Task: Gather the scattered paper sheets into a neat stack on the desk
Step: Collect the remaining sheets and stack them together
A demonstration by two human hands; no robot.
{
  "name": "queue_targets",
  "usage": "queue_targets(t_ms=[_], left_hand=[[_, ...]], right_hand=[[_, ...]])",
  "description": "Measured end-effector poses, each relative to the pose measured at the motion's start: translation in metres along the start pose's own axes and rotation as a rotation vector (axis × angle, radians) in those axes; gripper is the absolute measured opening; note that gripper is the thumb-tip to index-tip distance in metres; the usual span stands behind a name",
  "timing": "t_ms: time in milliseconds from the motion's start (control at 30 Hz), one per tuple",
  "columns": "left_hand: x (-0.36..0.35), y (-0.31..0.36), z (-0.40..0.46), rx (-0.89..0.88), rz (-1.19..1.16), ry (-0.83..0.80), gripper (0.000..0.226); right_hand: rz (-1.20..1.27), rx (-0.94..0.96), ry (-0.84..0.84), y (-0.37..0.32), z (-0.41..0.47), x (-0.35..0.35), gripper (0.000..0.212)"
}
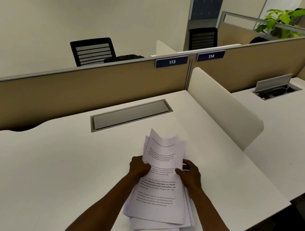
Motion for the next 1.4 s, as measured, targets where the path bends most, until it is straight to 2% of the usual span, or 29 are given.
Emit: queue_targets(t_ms=[100, 233, 300, 367, 433, 500, 633, 800, 933, 1100, 1233, 1300, 1400], left_hand=[[-0.003, 0.001, 0.002, 0.006, 0.056, 0.036, 0.021], [-0.003, -0.006, 0.011, 0.049, 0.083, 0.049, 0.051], [-0.003, -0.021, 0.026, 0.089, 0.140, 0.071, 0.058], [-0.003, -0.029, 0.033, 0.109, 0.152, 0.076, 0.061], [-0.004, -0.028, 0.034, 0.102, 0.114, 0.063, 0.067], [-0.001, -0.009, 0.015, 0.093, 0.072, 0.045, 0.067], [0.000, 0.004, 0.004, 0.077, -0.086, -0.014, 0.043], [0.005, 0.002, 0.003, 0.110, -0.264, -0.118, 0.044], [0.011, 0.000, 0.001, 0.093, -0.357, -0.149, 0.038], [0.016, -0.005, 0.001, 0.079, -0.411, -0.159, 0.042], [0.020, -0.009, 0.003, -0.009, -0.422, -0.233, 0.072], [0.024, -0.013, 0.003, 0.037, -0.425, -0.215, 0.080], [0.032, -0.022, 0.002, 0.122, -0.461, -0.203, 0.074]], right_hand=[[-0.130, 0.218, -0.061, -0.015, -0.015, -0.018, 0.043], [-0.247, 0.346, -0.044, -0.022, -0.018, -0.029, 0.041], [-0.289, 0.313, 0.022, -0.020, -0.011, -0.028, 0.042], [-0.379, 0.199, 0.090, -0.015, -0.001, -0.024, 0.046], [-0.412, 0.047, 0.084, -0.009, 0.007, -0.022, 0.050], [-0.434, 0.014, 0.078, -0.010, 0.010, -0.021, 0.053], [-0.306, -0.019, 0.076, -0.015, 0.015, -0.018, 0.051], [-0.010, -0.127, 0.064, -0.013, 0.023, -0.009, 0.042], [0.150, -0.201, 0.034, -0.001, 0.030, -0.009, 0.044], [0.181, -0.164, -0.011, 0.001, 0.027, -0.015, 0.048], [0.132, -0.133, -0.028, 0.002, 0.024, -0.023, 0.053], [0.145, -0.140, -0.031, 0.003, 0.024, -0.027, 0.052], [0.161, -0.157, -0.039, 0.006, 0.023, -0.033, 0.051]])
Point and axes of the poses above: each hand's wrist, its own z-axis towards the middle knuckle, its own x-axis out of the back of the hand, y = z × x, the point moved 4 cm from there along z, towards the middle knuckle, and after that the axes turned 2 degrees about -x, right-handed, at the moved point
